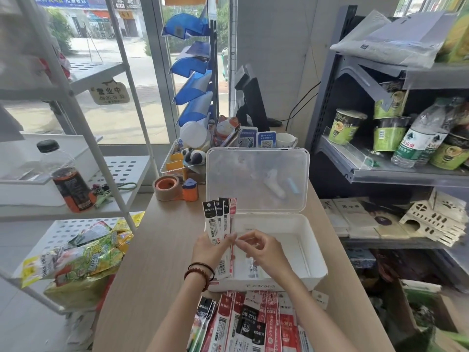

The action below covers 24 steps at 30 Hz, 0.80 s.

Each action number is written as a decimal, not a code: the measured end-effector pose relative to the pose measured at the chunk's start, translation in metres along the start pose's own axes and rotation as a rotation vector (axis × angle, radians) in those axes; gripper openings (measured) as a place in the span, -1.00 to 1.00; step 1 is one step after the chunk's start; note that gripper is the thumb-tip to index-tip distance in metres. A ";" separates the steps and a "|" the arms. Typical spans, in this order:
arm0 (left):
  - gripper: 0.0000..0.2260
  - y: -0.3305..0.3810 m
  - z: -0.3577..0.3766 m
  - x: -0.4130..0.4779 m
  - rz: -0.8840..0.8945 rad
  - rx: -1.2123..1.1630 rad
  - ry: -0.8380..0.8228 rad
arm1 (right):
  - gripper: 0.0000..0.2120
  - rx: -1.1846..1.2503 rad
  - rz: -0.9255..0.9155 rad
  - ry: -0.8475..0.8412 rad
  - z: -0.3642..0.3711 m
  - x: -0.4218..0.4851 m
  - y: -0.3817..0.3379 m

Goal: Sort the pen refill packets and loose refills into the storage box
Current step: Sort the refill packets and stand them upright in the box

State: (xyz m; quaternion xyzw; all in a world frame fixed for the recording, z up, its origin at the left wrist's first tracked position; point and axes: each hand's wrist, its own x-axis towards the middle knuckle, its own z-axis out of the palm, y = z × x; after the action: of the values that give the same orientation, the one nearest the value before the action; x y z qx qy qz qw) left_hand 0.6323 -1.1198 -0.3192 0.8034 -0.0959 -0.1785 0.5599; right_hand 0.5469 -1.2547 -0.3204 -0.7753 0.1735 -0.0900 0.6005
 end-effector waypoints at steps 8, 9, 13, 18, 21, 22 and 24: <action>-0.68 -0.002 -0.004 -0.001 0.003 -0.030 -0.040 | -0.75 0.077 0.004 0.061 -0.007 0.001 0.003; -0.71 -0.002 -0.005 -0.001 0.001 -0.027 -0.048 | -0.76 0.066 0.000 0.048 -0.006 0.001 0.003; -0.81 0.002 -0.005 -0.003 -0.005 0.010 -0.113 | -0.78 0.016 -0.013 0.011 -0.003 0.002 0.005; -0.93 0.002 -0.002 -0.003 0.001 0.028 -0.150 | -0.83 0.085 0.023 0.086 -0.006 0.005 0.010; -0.89 0.002 -0.001 -0.003 -0.013 0.036 -0.145 | -0.87 0.168 0.045 0.147 -0.008 0.006 0.011; -0.89 0.001 -0.001 -0.003 -0.015 0.038 -0.140 | -0.91 0.193 0.052 0.162 -0.009 0.007 0.011; -0.87 0.000 -0.001 -0.003 -0.017 0.032 -0.131 | -0.96 0.222 0.055 0.196 -0.010 0.008 0.012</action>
State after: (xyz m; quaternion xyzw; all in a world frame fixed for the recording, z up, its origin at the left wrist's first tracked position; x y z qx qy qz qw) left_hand 0.6301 -1.1178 -0.3182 0.7995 -0.1284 -0.2339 0.5381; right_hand 0.5488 -1.2692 -0.3301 -0.6865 0.2416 -0.1673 0.6651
